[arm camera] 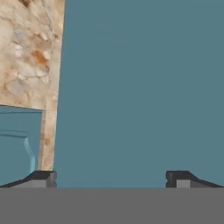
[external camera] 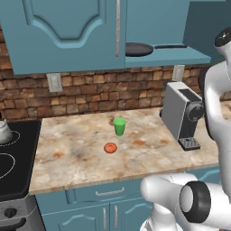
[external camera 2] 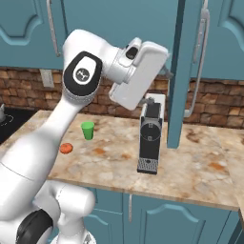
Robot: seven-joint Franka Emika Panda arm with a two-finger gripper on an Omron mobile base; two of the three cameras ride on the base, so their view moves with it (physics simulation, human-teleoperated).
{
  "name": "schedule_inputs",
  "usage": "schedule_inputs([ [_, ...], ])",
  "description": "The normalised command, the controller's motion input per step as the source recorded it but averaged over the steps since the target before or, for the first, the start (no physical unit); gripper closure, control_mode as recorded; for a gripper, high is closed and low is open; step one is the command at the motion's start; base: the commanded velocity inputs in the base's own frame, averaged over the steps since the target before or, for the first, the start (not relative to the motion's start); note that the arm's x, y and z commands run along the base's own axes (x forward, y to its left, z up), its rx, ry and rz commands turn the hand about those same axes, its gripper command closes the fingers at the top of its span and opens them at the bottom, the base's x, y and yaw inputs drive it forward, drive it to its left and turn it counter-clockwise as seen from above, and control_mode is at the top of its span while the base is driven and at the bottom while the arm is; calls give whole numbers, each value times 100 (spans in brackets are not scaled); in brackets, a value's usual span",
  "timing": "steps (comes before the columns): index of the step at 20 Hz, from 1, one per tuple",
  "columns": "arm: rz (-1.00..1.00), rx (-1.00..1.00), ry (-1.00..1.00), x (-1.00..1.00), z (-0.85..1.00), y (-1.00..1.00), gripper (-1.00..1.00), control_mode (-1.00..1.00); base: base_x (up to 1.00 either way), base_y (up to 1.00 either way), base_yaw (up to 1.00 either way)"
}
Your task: Pick the pan from the cabinet and place it on the stove. Then turn on the stove burner for the pan.
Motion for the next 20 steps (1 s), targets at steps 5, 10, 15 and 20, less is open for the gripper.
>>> schedule_inputs([
  [5,0,2,-5,-24,0,4,-100,-100,0,0,0],
  [10,0,0,-17,-42,0,93,-100,-100,0,0,0],
  [15,7,0,-18,-18,0,100,-100,-100,0,0,0],
  [20,17,1,-25,0,-1,100,-100,-100,0,0,0],
])
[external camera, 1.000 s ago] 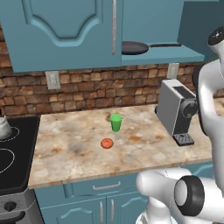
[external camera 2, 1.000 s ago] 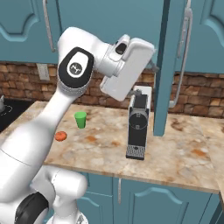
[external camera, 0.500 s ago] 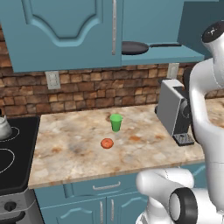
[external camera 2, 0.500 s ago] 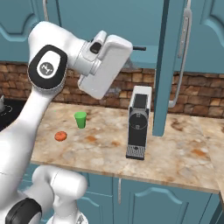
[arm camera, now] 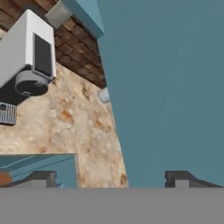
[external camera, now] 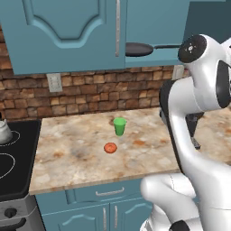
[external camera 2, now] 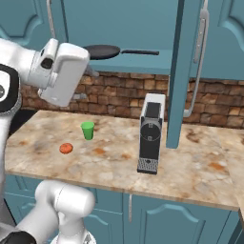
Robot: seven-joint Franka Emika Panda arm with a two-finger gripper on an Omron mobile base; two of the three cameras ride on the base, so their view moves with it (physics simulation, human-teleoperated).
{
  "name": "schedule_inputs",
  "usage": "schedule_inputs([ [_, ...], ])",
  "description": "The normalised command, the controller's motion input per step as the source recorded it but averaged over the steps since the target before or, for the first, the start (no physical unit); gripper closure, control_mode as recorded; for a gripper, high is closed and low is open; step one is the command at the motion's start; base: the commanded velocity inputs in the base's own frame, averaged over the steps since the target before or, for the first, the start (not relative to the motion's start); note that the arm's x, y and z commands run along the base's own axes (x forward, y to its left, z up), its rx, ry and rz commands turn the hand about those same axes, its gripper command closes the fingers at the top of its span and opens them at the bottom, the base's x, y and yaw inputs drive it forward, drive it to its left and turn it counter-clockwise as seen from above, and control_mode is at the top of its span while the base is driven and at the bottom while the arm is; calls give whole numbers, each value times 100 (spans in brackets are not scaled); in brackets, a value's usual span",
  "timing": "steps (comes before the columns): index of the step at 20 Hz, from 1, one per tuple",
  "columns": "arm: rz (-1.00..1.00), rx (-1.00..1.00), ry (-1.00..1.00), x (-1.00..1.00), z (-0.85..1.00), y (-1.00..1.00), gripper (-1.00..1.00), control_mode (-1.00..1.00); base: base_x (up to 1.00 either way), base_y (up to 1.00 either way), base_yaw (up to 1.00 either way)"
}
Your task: Pick the pan from the cabinet and place it on the stove. Then turn on the stove burner for the pan.
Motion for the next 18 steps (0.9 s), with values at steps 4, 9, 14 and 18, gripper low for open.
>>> schedule_inputs([
  [4,20,3,-29,3,0,100,-100,-100,0,0,0],
  [9,21,7,-26,30,0,99,-100,-100,0,0,0],
  [14,19,12,-24,55,0,85,-100,-100,0,0,0],
  [18,15,16,-22,71,7,62,-100,-100,0,0,0],
])
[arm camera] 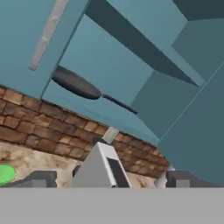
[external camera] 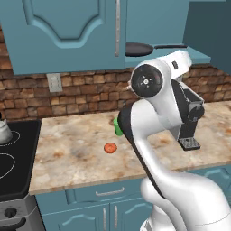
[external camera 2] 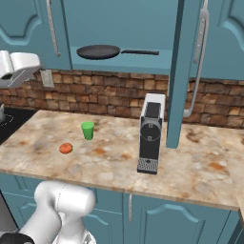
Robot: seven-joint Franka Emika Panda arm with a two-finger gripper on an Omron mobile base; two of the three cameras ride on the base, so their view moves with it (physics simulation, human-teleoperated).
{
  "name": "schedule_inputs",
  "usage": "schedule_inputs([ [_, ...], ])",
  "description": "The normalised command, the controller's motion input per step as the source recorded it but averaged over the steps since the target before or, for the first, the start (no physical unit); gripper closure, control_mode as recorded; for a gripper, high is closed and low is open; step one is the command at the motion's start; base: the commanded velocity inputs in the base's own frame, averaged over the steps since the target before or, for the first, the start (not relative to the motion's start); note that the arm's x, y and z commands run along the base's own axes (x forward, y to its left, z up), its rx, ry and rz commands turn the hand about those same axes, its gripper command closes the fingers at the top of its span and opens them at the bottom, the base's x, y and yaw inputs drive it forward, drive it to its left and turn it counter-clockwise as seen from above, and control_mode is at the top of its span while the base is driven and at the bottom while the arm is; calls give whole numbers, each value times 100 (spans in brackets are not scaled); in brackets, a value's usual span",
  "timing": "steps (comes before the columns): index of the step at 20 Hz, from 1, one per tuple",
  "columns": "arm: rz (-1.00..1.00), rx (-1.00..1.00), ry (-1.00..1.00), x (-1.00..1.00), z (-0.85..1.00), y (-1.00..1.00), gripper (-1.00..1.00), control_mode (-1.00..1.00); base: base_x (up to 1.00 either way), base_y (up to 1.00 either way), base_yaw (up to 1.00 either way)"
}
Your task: Pick the pan from the cabinet and place it on the stove. Then turn on the stove burner for the pan.
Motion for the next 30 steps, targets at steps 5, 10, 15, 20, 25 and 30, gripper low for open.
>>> schedule_inputs([
  [5,13,17,-19,79,1,52,-100,-100,0,0,0],
  [10,14,17,-12,60,10,14,-100,-100,0,0,0],
  [15,11,13,-14,48,15,5,-100,-100,0,0,0],
  [20,8,8,-14,42,14,18,-100,-100,0,0,0],
  [25,8,7,-12,33,5,20,-100,-100,0,0,0],
  [30,9,2,-12,30,7,4,-100,-100,0,0,0],
])
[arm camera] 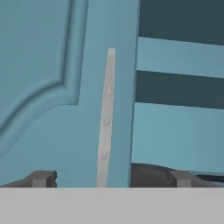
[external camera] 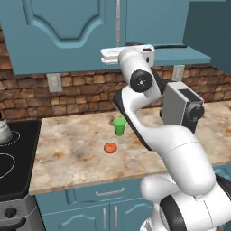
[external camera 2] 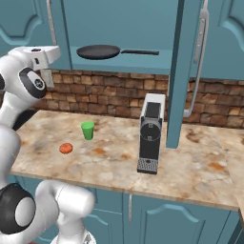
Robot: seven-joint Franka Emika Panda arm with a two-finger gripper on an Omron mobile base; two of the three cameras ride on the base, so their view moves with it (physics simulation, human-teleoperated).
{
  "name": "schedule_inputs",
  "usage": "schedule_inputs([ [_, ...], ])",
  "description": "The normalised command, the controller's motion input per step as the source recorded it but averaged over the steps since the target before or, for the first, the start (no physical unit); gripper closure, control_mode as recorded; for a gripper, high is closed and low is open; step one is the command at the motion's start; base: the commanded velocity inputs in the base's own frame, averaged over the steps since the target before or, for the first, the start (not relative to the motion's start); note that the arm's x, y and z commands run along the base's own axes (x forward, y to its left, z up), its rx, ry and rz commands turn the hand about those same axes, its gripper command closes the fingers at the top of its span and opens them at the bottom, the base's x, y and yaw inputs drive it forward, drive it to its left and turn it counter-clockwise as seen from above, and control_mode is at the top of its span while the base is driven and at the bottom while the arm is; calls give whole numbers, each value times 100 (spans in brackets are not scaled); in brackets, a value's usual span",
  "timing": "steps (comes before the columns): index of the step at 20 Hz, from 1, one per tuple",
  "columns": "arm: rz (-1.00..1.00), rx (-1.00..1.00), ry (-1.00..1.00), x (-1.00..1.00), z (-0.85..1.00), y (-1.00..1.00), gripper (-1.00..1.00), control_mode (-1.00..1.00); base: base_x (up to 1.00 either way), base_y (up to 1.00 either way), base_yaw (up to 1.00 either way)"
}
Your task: Pick the pan from the cabinet and place it on the stove. Then turn on the stove burner for the pan.
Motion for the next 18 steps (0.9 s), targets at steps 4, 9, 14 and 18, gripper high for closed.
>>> schedule_inputs([
  [4,7,0,-10,35,11,4,-100,-100,0,0,0],
  [9,5,0,-8,31,10,12,-100,-100,0,0,0],
  [14,0,0,-5,24,8,10,-100,-100,0,0,0],
  [18,0,0,-2,26,1,8,-100,-100,0,0,0],
])
